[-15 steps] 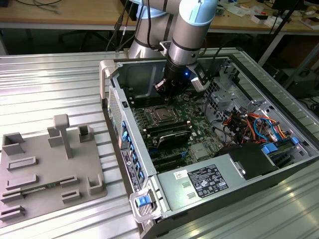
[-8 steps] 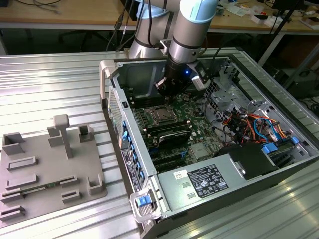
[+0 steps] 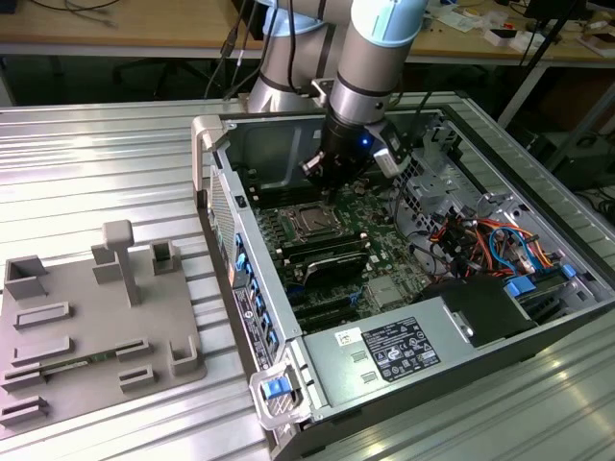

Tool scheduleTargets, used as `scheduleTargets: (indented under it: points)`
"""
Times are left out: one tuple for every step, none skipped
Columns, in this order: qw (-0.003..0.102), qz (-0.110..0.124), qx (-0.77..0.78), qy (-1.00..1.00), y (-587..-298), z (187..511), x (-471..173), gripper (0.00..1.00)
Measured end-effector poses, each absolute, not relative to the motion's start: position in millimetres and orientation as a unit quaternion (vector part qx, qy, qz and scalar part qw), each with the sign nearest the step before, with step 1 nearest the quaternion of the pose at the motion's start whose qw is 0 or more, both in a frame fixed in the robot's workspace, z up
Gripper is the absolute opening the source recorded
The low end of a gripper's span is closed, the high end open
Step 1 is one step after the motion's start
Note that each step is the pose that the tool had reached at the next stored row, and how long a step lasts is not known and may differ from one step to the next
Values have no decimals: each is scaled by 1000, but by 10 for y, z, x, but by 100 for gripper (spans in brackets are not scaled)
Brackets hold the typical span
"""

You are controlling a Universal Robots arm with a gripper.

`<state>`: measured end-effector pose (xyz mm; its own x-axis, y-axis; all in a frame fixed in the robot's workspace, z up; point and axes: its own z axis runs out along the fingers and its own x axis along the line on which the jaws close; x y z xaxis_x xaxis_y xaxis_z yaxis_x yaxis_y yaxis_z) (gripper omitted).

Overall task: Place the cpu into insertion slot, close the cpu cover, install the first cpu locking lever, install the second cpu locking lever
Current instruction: 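Install the second cpu locking lever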

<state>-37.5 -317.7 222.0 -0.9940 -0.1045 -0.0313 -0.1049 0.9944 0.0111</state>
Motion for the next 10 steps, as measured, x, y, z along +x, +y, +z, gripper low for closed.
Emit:
scheduleTargets:
  points:
    - [15,6,-52,998,-3180,2220,-362,11]
    - [15,6,-52,998,-3182,2221,-343,11]
    - [15,6,-52,998,-3183,2221,-316,11]
    - [15,6,-52,998,-3184,2221,-292,11]
    - [15,6,-52,998,-3184,2221,-268,11]
    - [15,6,-53,998,-3184,2221,-246,11]
    - [15,5,-52,998,-3186,2221,-226,11]
    - [15,5,-52,998,-3187,2221,-214,11]
    - [15,5,-52,998,-3189,2221,-209,11]
    - [15,5,-52,998,-3192,2223,-205,11]
